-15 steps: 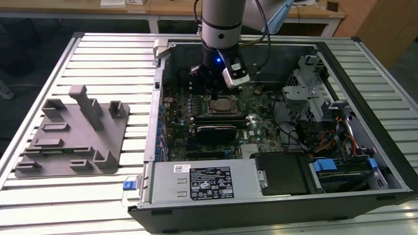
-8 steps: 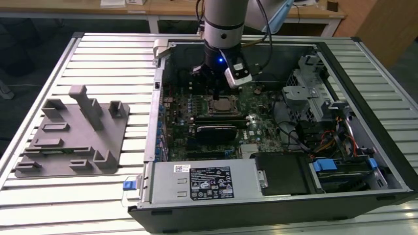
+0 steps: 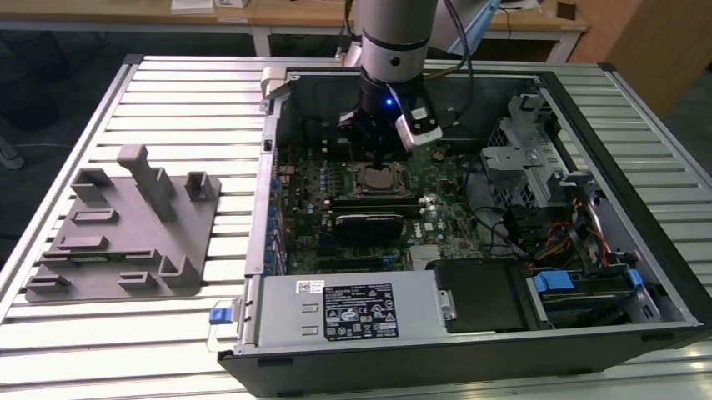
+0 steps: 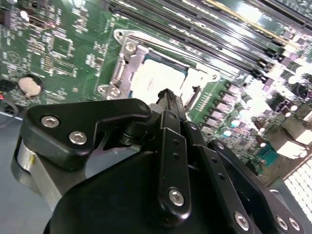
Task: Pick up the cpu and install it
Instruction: 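Close the cpu cover, then install the first cpu locking lever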
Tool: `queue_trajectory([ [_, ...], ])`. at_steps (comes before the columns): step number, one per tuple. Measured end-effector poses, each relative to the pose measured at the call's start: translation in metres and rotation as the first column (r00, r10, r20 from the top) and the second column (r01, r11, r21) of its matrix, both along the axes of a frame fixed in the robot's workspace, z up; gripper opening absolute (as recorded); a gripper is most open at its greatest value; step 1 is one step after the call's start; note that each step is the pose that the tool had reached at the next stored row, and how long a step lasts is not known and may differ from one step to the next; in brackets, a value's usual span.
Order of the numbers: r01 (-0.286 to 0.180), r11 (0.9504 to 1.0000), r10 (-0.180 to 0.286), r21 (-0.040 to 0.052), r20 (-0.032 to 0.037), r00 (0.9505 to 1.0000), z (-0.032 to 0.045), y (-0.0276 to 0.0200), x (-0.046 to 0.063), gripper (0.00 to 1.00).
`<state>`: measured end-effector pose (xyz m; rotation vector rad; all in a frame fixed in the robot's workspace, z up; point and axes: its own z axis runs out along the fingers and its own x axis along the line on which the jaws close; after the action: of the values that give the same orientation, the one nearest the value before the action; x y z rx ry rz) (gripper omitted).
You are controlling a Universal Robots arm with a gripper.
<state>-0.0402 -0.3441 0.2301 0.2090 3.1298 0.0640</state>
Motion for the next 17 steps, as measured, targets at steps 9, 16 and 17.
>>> queue_trajectory([
  [9,0.0,1.0,0.0,0.0,0.0,1.0,0.0003,0.0001,0.0061,0.11],
  [16,0.0,1.0,0.0,0.0001,0.0001,1.0,0.0011,0.0,0.0061,0.11],
  [17,0.0,1.0,0.0,0.0001,0.0,1.0,0.0011,0.0,0.0061,0.11],
])
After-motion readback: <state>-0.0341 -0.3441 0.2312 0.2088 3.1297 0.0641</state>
